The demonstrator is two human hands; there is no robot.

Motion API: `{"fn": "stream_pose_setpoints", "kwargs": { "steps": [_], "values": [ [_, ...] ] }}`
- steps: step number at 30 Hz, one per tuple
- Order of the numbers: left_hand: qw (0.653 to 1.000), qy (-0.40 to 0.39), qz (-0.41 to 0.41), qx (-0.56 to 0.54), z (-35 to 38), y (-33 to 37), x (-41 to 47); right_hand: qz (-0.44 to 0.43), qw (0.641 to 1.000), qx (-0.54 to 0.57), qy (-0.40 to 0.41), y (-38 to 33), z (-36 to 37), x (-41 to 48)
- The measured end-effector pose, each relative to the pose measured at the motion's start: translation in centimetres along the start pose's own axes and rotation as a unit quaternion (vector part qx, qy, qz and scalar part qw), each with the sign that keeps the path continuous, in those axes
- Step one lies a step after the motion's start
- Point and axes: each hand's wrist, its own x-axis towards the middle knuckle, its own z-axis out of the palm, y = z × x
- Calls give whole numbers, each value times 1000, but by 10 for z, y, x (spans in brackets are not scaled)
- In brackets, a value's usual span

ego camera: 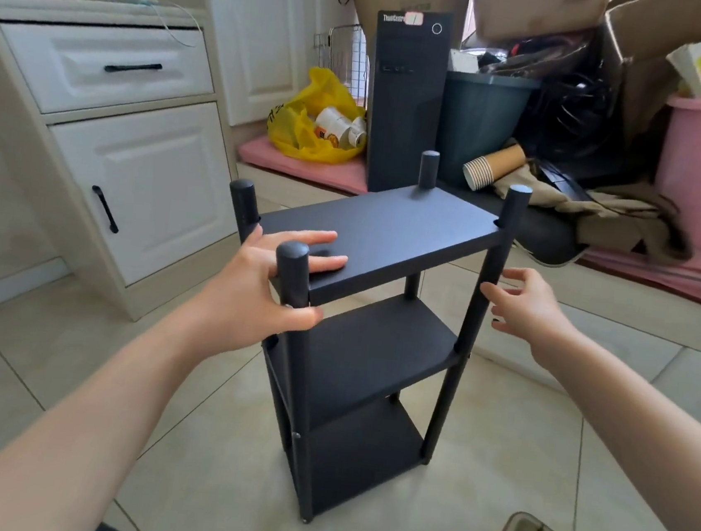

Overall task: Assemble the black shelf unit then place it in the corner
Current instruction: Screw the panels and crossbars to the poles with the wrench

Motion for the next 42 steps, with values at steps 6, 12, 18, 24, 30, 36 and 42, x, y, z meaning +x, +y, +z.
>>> {"fn": "stream_pose_setpoints", "kwargs": {
  "steps": [6,12,18,24,30,36,42],
  "values": [
    [1000,-7,3,12,-1,-1,-3,-29,999,-13,-12,1,0,2],
    [1000,14,1,18,-1,-6,-2,-18,1000,-10,-8,3,-4,2],
    [997,76,5,20,1,-27,-1,-26,999,-17,-22,5,-7,-4],
    [991,136,-17,6,2,-40,1,-32,999,1,-43,5,-11,-15],
    [981,192,-28,-22,8,-40,0,-26,998,17,-56,6,-21,-29],
    [958,275,-77,32,13,-41,6,-38,996,-15,-81,8,-30,-46],
    [923,340,-177,34,20,-39,9,-39,993,-23,-108,8,-34,-66]
  ]
}}
